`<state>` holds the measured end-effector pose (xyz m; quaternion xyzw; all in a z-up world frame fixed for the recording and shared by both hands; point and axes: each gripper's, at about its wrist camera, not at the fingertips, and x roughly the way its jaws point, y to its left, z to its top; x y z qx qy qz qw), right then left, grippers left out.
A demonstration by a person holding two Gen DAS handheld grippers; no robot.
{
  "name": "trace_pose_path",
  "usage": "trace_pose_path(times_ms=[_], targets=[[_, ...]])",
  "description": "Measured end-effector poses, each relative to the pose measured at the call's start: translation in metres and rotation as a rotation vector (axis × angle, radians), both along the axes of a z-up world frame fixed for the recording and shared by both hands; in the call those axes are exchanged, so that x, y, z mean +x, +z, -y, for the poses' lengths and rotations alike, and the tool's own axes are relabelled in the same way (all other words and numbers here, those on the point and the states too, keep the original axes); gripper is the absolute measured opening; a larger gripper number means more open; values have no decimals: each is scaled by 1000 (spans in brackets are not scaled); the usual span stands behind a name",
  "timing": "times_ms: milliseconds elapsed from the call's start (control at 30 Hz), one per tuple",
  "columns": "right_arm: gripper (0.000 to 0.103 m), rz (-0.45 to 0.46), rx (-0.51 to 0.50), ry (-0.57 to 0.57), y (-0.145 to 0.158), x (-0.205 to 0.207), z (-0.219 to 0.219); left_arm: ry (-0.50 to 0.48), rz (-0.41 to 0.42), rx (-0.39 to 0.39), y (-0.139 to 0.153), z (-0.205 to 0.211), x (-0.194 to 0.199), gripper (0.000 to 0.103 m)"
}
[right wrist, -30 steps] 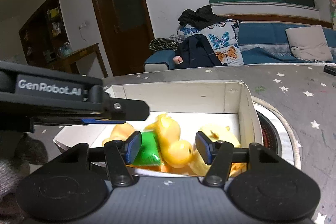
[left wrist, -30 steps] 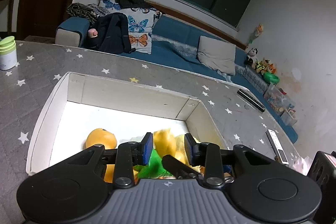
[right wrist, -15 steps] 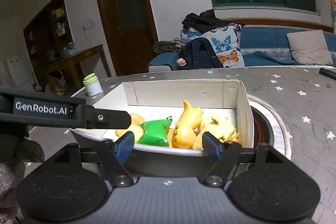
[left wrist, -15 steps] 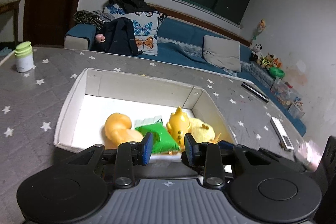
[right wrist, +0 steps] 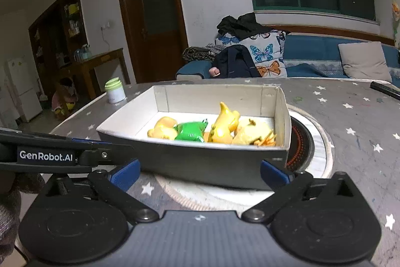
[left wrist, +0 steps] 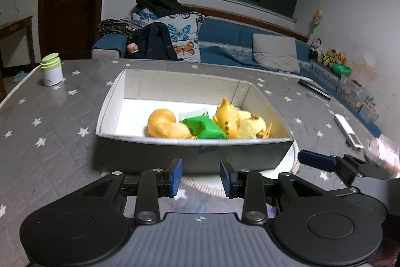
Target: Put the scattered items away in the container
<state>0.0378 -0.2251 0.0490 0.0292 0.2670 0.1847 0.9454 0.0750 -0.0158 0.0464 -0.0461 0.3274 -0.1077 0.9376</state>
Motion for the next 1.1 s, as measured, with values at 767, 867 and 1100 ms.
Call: trace_pose_path(times_ms=[767,867,1100], targets=[[103,-51,-64,-52,-18,-36,5,86,-11,53,-12,-3,-38,36],[103,-56,-65,-60,-20,-39,7,87,-4,66,-12,0,-41,36],[103,-56,-59,-74,-19,-43,12,77,-6,95,-15,9,-46,36]])
